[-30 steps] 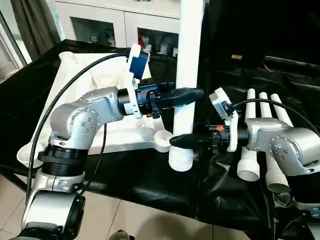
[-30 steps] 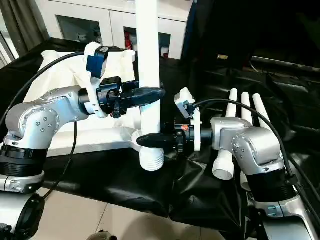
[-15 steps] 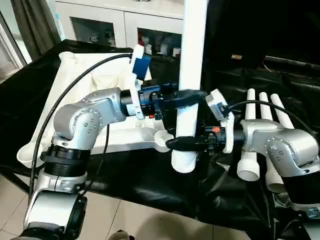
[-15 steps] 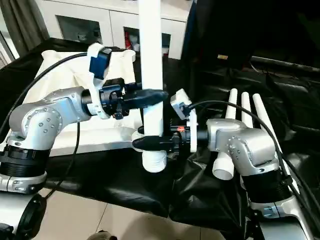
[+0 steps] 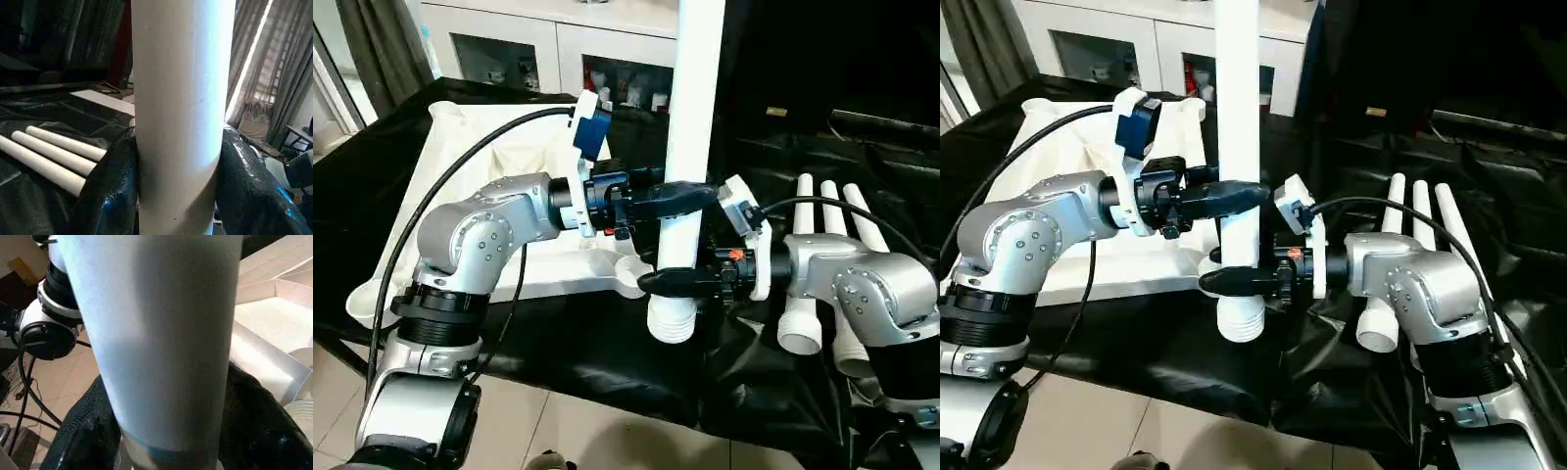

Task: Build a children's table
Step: Pick table leg

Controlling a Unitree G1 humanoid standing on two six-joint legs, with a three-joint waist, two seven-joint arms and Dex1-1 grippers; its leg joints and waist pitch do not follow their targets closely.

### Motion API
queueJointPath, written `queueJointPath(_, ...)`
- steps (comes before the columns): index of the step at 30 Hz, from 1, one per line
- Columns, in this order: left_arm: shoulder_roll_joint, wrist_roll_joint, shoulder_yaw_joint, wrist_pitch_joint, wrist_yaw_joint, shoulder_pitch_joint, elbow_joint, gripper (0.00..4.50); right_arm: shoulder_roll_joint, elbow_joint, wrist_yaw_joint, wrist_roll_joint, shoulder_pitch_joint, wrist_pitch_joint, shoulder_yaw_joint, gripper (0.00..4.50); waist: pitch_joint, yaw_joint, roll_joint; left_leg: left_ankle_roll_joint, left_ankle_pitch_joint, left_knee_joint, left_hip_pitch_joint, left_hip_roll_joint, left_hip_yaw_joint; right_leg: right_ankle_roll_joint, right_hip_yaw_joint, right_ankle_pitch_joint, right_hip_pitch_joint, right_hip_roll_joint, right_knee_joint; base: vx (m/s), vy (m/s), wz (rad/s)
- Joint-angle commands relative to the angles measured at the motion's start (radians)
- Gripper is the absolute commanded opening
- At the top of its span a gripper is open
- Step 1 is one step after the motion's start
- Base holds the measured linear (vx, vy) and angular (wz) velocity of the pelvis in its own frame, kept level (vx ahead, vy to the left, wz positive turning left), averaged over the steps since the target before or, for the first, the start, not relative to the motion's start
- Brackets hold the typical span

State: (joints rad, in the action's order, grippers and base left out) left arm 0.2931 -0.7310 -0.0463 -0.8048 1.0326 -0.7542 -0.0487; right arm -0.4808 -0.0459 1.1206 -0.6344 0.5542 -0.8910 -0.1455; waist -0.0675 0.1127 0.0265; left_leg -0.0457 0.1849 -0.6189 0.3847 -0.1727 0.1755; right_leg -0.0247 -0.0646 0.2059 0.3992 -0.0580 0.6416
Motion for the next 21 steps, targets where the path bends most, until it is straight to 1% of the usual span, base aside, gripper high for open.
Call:
queueJointPath(1,0.002,0.002,-0.005,0.011,0.011,-0.021,0.006,1.84,-0.016,-0.026,0.000,-0.006,-0.004,-0.005,0.007,2.75,0.080,0.002,-0.003,0.005,0.079,0.066,-0.018,-0.056,-0.019,-0.212,0.056,0.081,-0.063,-0.089,-0.072,0.000,0.000,0.00)
queueJointPath(3,0.001,0.007,-0.005,0.018,0.009,-0.021,0.003,1.84,-0.025,-0.032,0.002,-0.001,-0.012,-0.003,-0.001,2.75,0.080,0.002,0.000,0.008,0.075,0.065,-0.017,-0.056,-0.019,-0.210,0.057,0.074,-0.064,-0.089,-0.072,0.000,0.000,0.00)
queueJointPath(4,-0.002,0.007,-0.004,0.020,0.006,-0.021,0.001,1.84,-0.029,-0.036,0.003,0.002,-0.018,-0.001,-0.006,2.46,0.080,0.001,0.001,0.010,0.073,0.065,-0.017,-0.055,-0.019,-0.209,0.057,0.073,-0.063,-0.089,-0.072,0.000,0.000,0.00)
queueJointPath(6,-0.004,0.007,-0.003,0.022,0.003,-0.021,0.000,1.84,-0.031,-0.040,0.003,0.003,-0.024,-0.002,-0.010,2.36,0.080,0.002,0.000,0.011,0.074,0.065,-0.017,-0.055,-0.018,-0.209,0.057,0.081,-0.063,-0.089,-0.073,0.000,0.000,0.00)
queueJointPath(7,-0.005,0.007,-0.003,0.022,0.003,-0.021,-0.001,1.84,-0.031,-0.041,0.003,0.005,-0.026,-0.001,-0.012,2.26,0.079,0.001,0.002,0.011,0.076,0.065,-0.017,-0.055,-0.018,-0.209,0.057,0.088,-0.062,-0.089,-0.073,0.000,0.000,0.00)
queueJointPath(9,-0.008,0.007,-0.002,0.023,0.002,-0.021,-0.002,1.84,-0.032,-0.041,0.003,0.005,-0.028,-0.001,-0.013,2.05,0.080,0.001,0.001,0.010,0.077,0.065,-0.017,-0.056,-0.019,-0.206,0.056,0.093,-0.063,-0.089,-0.074,0.000,0.000,0.00)
queueJointPath(12,-0.010,0.007,-0.002,0.024,0.001,-0.021,-0.002,1.84,-0.033,-0.041,0.002,0.004,-0.029,-0.002,-0.013,2.00,0.079,0.001,0.001,0.010,0.079,0.065,-0.017,-0.056,-0.019,-0.205,0.056,0.098,-0.062,-0.089,-0.074,0.000,0.000,0.00)
queueJointPath(14,-0.011,0.006,-0.002,0.024,0.000,-0.020,0.000,1.84,-0.033,-0.043,0.001,0.002,-0.031,-0.003,-0.013,1.95,0.080,0.001,0.001,0.012,0.072,0.065,-0.016,-0.056,-0.019,-0.208,0.056,0.086,-0.062,-0.089,-0.072,0.000,0.000,0.00)
queueJointPath(21,-0.014,0.007,0.001,0.037,0.002,-0.017,0.004,1.84,-0.031,-0.047,-0.003,-0.002,-0.036,-0.004,-0.013,1.93,0.080,0.002,0.001,0.013,0.076,0.064,-0.016,-0.055,-0.019,-0.207,0.056,0.093,-0.063,-0.089,-0.074,0.000,0.000,0.00)
